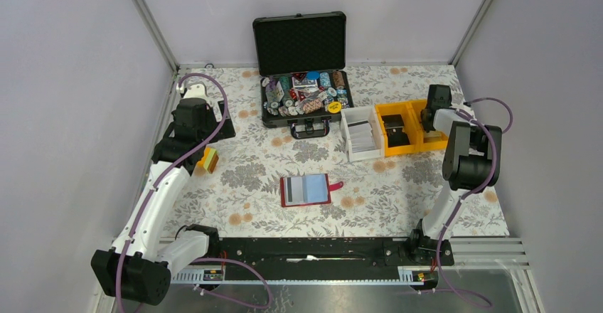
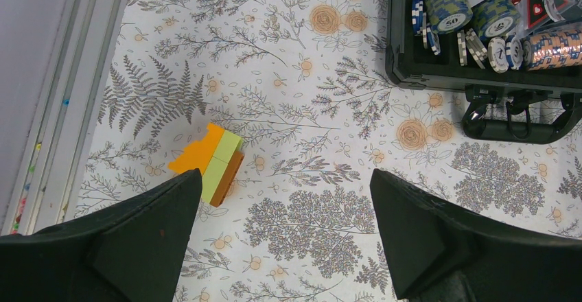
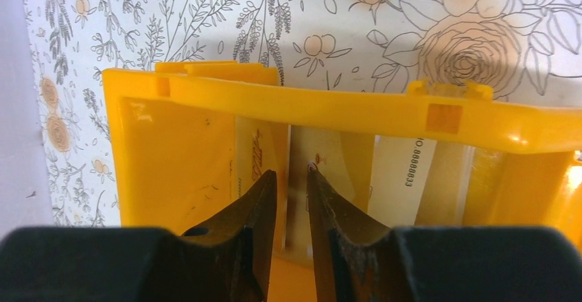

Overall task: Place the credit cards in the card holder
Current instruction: Pick up the credit card from the storage box.

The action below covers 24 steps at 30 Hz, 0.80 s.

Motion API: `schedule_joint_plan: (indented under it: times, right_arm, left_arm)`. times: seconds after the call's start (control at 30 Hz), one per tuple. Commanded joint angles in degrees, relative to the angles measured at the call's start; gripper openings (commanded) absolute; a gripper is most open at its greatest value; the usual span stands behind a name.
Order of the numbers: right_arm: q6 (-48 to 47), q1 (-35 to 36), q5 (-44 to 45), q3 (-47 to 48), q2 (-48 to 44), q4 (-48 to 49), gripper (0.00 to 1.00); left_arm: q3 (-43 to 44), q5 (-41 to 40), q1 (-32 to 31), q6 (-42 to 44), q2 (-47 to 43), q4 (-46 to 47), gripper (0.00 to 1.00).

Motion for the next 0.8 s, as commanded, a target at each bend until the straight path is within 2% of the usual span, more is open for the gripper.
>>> schedule_joint_plan:
  times: [0.0,0.13,0.33,0.63,0.77]
  right_arm:
    - [2.4,-0.24,-0.48,-0.1,1.77,1.49,0.3]
    - [3.01,-0.24,-0.95,0.61,2.61,2.98,0.26]
    - [3.5,-0.24,-1.02,1.08,2.11,3.35,0.01]
    - [5.07,-0.24,5.16,-5.9,-9.39,3.21,0.0]
    - [4.45,-0.24,8.65,-7.0,-14.19,-0.01,0.0]
  left_arm:
    - [-0.4,-1.46,-0.19,0.82,-0.48,2.51,0.99]
    - [-0.37,-1.44,-0.18,0.78,-0.26,2.52,0.99]
    - [-0.28,-1.05,-0.19,0.74,0.08,2.51,0.99]
    - [-0.37,-0.41,-0.2,0.56,-0.46,2.59,0.99]
    - [-0.58,-0.1,-0.19,0.48,-0.99,2.68,0.99]
